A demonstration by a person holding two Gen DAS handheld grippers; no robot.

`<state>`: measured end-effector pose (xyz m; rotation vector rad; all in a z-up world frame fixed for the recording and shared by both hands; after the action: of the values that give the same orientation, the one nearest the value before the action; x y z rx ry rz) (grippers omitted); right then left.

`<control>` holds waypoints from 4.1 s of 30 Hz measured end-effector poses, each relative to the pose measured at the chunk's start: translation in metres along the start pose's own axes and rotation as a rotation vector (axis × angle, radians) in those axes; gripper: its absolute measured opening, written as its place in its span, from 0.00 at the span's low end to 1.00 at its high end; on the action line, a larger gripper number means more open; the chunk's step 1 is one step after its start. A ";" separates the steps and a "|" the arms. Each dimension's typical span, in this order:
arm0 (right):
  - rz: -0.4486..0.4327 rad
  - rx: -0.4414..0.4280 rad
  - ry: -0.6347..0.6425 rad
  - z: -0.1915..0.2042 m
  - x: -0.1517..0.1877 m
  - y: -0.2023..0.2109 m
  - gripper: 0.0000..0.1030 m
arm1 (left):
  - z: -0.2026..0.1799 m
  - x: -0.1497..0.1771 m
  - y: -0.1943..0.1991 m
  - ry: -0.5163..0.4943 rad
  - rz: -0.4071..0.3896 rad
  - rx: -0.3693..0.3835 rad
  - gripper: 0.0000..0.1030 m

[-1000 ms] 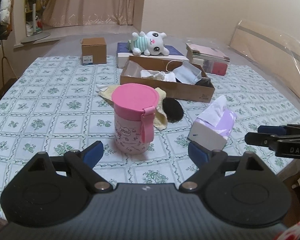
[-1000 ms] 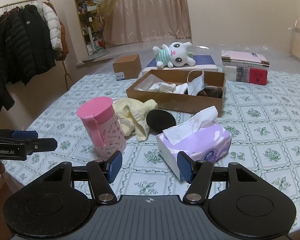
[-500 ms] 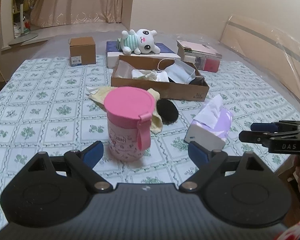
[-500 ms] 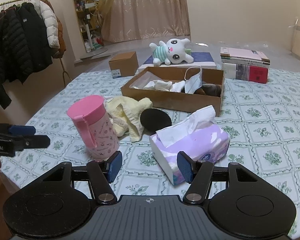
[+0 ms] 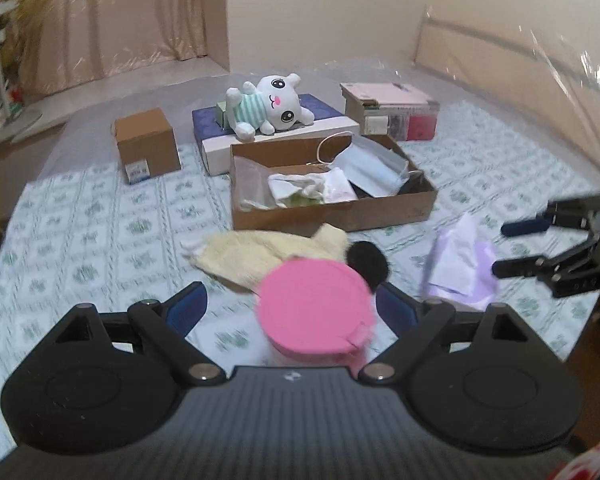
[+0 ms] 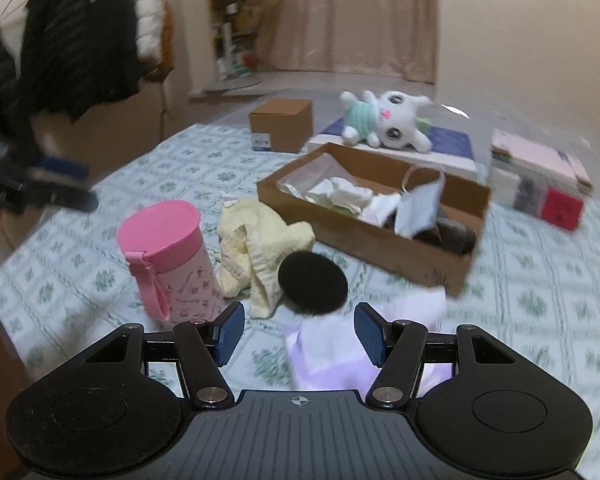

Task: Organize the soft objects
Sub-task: 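Lower the left gripper to the yellow towel while the right gripper approaches the black pad, then close the left gripper on the yellow towel while the right gripper closes on the black pad, then lift the yellow towel with the left gripper and black pad with the right gripper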

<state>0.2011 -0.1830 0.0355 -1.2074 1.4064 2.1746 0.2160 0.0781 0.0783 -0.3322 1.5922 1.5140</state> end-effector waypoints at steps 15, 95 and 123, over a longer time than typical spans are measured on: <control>0.270 -0.133 0.375 -0.017 -0.035 -0.106 0.83 | 0.048 -0.065 -0.108 -0.159 0.168 0.216 0.87; 0.366 -0.107 0.466 -0.042 -0.054 -0.214 0.65 | 0.072 -0.017 -0.256 -0.261 0.503 0.268 0.20; 0.281 -0.011 0.413 -0.001 -0.092 -0.149 0.65 | 0.115 -0.055 -0.135 -0.166 0.365 0.118 0.19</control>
<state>0.3509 -0.0939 0.0143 -1.6188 1.8244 2.1932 0.3902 0.1318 0.0452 0.1570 1.6605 1.6599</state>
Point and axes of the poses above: each gripper's, at about its wrist camera, not at the fingertips, and y roughly against the way its jaws point, z to its left, x to its underside, the point moved 4 cm from there along -y, roughly the way its jaws point, and after that the axes turned 9 degrees about -y, right-handed, at the moved point
